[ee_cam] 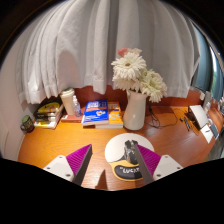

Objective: Arrange mouse

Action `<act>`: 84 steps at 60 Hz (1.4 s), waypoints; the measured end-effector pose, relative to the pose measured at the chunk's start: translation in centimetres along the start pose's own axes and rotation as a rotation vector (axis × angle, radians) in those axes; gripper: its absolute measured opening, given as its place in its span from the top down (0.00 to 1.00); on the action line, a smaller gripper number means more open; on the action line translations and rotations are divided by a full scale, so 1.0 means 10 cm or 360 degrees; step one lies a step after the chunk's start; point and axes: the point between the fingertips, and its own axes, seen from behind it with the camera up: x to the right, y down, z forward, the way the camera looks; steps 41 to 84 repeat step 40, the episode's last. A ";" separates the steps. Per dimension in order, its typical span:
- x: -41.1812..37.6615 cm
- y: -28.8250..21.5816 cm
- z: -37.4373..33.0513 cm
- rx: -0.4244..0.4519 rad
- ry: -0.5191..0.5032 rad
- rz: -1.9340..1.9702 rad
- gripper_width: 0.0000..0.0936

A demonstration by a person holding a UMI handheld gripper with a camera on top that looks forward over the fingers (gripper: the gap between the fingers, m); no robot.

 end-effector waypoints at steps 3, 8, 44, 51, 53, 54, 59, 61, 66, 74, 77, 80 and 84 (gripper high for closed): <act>-0.15 0.04 -0.15 0.0011 -0.0019 -0.0008 0.07; -0.42 0.13 -0.39 0.0026 -0.0056 -0.0020 0.07; -1.39 0.61 -1.14 0.0022 -0.0154 -0.0114 0.08; -1.39 0.61 -1.14 0.0022 -0.0154 -0.0114 0.08; -1.39 0.61 -1.14 0.0022 -0.0154 -0.0114 0.08; -1.39 0.61 -1.14 0.0022 -0.0154 -0.0114 0.08; -1.39 0.61 -1.14 0.0022 -0.0154 -0.0114 0.08; -1.39 0.61 -1.14 0.0022 -0.0154 -0.0114 0.08; -1.39 0.61 -1.14 0.0022 -0.0154 -0.0114 0.08; -1.39 0.61 -1.14 0.0022 -0.0154 -0.0114 0.08; -1.39 0.61 -1.14 0.0022 -0.0154 -0.0114 0.08; -1.39 0.61 -1.14 0.0022 -0.0154 -0.0114 0.08; -1.39 0.61 -1.14 0.0022 -0.0154 -0.0114 0.08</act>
